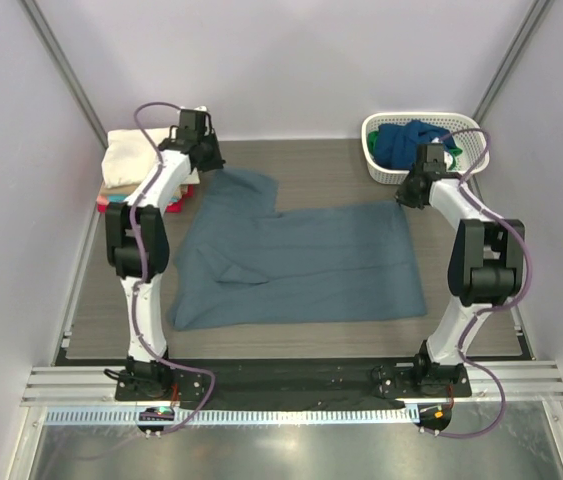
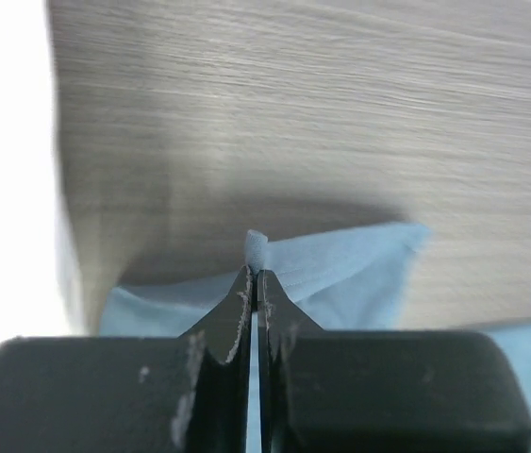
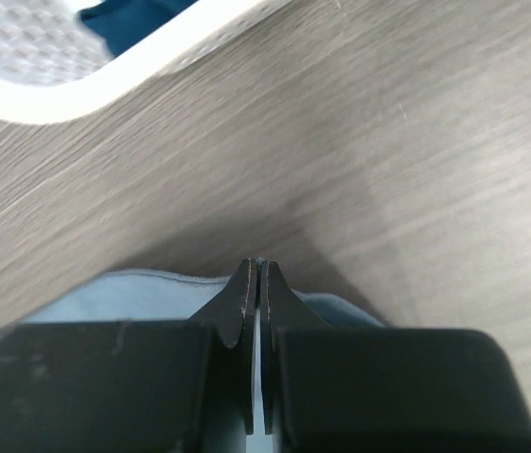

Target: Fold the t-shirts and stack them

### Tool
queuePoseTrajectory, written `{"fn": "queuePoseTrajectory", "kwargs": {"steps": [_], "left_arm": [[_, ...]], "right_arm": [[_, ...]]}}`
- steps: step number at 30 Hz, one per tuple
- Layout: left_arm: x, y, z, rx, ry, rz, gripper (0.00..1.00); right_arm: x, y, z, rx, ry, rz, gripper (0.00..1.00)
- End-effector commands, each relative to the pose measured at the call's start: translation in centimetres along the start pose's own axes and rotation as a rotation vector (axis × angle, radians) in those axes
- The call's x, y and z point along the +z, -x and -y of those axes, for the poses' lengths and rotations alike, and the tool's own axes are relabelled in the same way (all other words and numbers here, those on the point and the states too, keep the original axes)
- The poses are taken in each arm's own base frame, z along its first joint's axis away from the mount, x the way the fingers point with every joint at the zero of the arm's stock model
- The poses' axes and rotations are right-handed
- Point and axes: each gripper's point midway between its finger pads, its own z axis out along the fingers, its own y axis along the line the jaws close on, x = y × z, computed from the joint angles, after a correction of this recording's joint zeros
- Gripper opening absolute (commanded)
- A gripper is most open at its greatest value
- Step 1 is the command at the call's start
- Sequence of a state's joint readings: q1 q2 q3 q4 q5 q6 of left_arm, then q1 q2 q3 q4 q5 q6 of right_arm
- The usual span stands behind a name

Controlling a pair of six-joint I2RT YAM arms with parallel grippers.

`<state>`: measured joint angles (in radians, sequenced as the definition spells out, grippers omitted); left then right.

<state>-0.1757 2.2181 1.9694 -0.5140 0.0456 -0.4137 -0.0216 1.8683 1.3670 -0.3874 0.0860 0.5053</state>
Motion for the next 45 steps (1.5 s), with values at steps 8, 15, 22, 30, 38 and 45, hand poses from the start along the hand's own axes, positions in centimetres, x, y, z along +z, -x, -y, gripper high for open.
{"fn": "queuePoseTrajectory", "kwargs": {"steps": [8, 15, 22, 30, 38, 45], "left_arm": [[-12.0, -0.1, 1.2, 0.037, 0.004, 0.107, 0.0], [-19.1, -3.7, 0.0, 0.056, 0.033, 0.15, 0.0], [-24.4, -8.0, -2.6, 0.05, 0.072, 0.168, 0.0], [-27.5, -11.9, -3.9, 0.026, 0.054, 0.152, 0.0], [-28.9, -17.2, -5.7, -0.035, 0.083, 0.052, 0.09], [-32.2, -18.1, -4.8, -0.123, 0.013, 0.07, 0.59]], "right_arm": [[-5.8, -1.4, 0.6, -0.021, 0.071, 0.049, 0.01], [-8.9, -2.3, 1.7, -0.019, 0.085, 0.088, 0.01], [-9.8, -3.2, 4.2, 0.002, 0.039, 0.103, 0.01], [-9.8, -3.5, 7.0, 0.051, -0.003, 0.097, 0.01], [-9.8, -6.1, 7.9, 0.088, -0.01, 0.037, 0.74], [-12.3, -4.0, 6.1, 0.084, 0.063, 0.103, 0.89]]}}
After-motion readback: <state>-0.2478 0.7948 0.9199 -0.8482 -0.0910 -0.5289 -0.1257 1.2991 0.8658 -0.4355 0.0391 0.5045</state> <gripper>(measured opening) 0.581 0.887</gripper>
